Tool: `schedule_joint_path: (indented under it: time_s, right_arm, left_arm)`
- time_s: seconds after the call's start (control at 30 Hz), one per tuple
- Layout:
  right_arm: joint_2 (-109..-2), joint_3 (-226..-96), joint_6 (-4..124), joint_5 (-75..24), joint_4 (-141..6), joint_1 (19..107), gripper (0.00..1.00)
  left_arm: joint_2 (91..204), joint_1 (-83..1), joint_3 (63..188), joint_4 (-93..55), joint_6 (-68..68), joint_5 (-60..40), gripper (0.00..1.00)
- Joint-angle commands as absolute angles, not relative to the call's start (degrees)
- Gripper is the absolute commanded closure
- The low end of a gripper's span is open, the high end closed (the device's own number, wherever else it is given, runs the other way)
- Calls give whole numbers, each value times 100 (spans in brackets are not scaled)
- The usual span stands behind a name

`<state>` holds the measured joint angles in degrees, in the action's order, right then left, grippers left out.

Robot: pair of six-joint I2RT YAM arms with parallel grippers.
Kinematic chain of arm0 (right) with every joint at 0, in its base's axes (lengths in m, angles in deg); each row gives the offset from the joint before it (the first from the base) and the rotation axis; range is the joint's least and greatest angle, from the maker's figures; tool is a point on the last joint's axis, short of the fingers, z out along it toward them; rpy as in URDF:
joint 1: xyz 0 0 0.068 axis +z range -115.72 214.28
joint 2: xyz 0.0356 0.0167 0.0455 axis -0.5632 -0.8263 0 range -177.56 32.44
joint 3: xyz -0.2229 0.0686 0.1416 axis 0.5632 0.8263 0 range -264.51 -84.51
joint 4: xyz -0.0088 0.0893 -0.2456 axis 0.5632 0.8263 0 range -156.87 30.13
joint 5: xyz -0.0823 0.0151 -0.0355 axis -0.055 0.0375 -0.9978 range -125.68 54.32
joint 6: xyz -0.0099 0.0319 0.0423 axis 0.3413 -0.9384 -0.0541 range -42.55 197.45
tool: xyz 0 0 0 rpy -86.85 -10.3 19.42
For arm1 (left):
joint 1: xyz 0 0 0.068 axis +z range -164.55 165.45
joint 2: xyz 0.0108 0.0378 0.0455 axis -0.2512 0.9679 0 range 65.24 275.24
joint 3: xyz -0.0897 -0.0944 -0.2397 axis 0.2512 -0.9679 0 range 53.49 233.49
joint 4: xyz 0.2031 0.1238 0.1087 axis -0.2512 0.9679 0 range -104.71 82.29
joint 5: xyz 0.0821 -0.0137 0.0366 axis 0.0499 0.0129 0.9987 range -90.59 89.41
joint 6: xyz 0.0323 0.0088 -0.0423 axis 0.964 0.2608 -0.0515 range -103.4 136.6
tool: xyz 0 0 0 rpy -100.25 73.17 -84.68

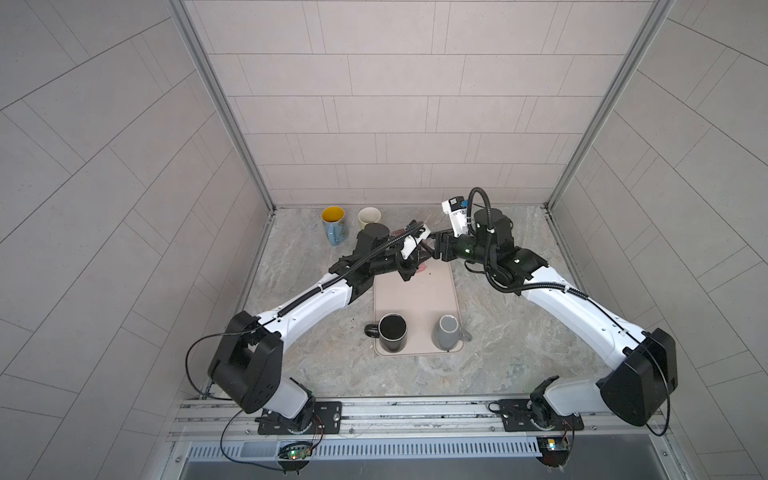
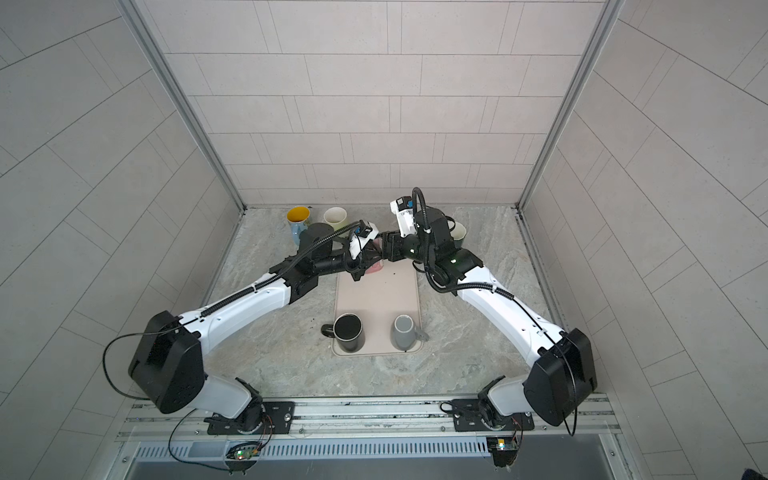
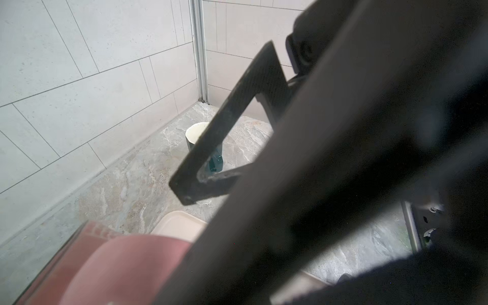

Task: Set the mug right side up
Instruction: 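Grasp the pink mug's handle with the right gripper while the left holds it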

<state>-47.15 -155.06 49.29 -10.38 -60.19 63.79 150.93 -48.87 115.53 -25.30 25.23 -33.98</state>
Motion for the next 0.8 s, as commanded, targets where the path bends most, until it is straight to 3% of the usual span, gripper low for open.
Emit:
schedule_joint_path:
  time_s: [0.0,0.43,0.77]
  right_arm:
    - [-4810,-15612,4853,-1064,-6111,6462,38]
    - [-4988,-15573,4662,-1530,-6248,6576,49]
    - [-5055,-15640,4646,-1785,-5896,6612,51]
  left_arm:
    - [14704,-4967,11653,-3369,2785,-3388,100]
    - [14501,-5165,11460,-3580,2856,-3130,100]
    - [14408,-5211,11270,-4029,2844,-2633,100]
